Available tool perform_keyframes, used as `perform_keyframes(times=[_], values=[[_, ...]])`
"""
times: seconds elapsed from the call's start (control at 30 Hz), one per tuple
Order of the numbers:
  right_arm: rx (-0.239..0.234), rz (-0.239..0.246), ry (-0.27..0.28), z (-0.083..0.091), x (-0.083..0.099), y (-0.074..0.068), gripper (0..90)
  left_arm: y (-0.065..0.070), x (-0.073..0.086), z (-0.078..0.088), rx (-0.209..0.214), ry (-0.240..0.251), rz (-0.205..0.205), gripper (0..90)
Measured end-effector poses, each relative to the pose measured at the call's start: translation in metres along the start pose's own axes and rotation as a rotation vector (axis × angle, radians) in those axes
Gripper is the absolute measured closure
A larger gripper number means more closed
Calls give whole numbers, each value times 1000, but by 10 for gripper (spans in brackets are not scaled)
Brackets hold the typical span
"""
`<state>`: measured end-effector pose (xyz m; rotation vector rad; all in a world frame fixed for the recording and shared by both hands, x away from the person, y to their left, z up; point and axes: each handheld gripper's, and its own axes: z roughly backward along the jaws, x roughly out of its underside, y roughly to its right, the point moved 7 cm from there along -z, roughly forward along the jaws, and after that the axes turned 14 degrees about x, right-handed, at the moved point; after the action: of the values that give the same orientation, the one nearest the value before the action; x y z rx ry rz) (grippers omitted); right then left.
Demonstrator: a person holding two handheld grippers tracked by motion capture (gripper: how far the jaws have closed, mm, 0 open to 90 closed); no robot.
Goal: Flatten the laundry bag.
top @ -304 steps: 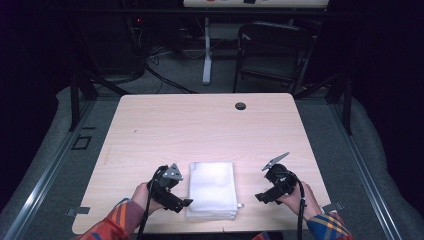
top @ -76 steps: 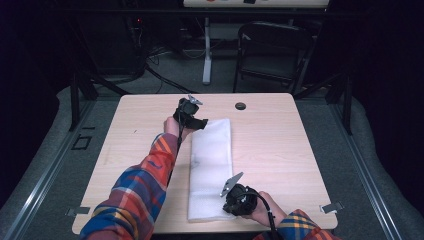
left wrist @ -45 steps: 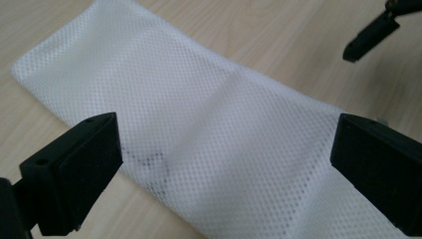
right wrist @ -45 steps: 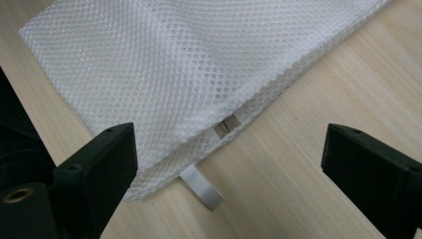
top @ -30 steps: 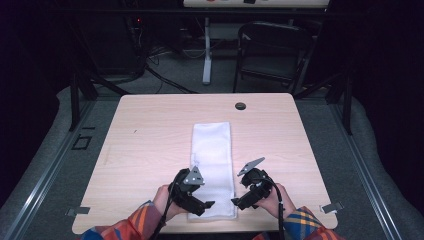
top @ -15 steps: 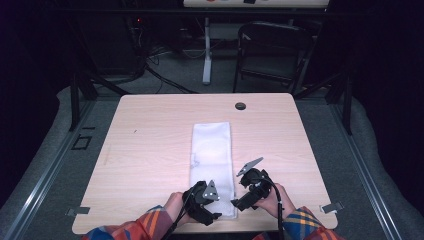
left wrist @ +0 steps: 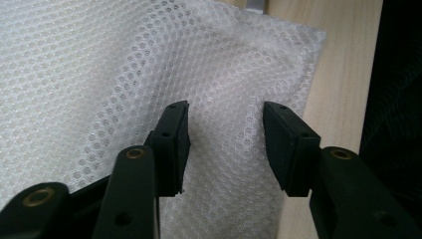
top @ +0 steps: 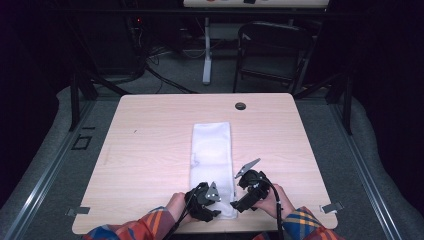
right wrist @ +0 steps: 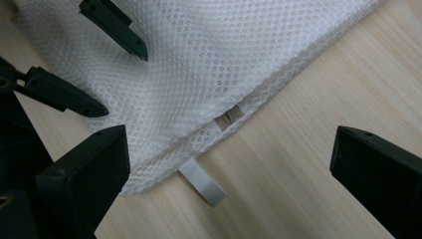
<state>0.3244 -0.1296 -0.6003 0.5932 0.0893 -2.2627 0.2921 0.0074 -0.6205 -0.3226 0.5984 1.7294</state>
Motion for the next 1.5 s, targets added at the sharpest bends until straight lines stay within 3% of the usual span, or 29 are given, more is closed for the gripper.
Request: perform_keyframes(times=[0.23, 0.37, 0.43, 0.6, 0.9, 1.0, 1.27, 1.33, 1.37, 1.4, 1.43, 1.5], values=[[6, 6, -2, -1, 0, 0, 45, -7, 1, 2, -13, 27, 32, 695], [5, 13, 0, -2, -1, -1, 155, -12, 2, 5, -12, 44, 66, 822], [17, 12, -3, -2, 0, -1, 185, -14, 2, 7, 0, 54, 85, 829], [8, 17, 2, -3, -1, -3, 433, -15, -1, 12, -6, 74, 79, 835], [13, 68, 8, -6, -4, -10, 837, -18, -6, 24, -38, 135, 86, 839], [25, 86, -8, -10, -5, -12, 873, -18, -7, 28, -35, 153, 88, 843], [39, 98, 31, -14, -11, -12, 900, -20, -8, 30, -45, 166, 90, 842], [37, 64, 63, -19, -12, -13, 900, -21, -8, 31, -49, 158, 84, 841], [38, 96, 38, -18, -11, -11, 900, -21, -8, 32, -52, 159, 82, 841], [34, 71, 53, -21, -11, -13, 900, -22, -9, 32, -53, 158, 82, 841], [41, 99, 24, -22, -10, -10, 900, -22, -8, 33, -56, 158, 81, 841], [18, 55, 50, -25, -11, -13, 900, -24, -8, 34, -63, 159, 82, 841]])
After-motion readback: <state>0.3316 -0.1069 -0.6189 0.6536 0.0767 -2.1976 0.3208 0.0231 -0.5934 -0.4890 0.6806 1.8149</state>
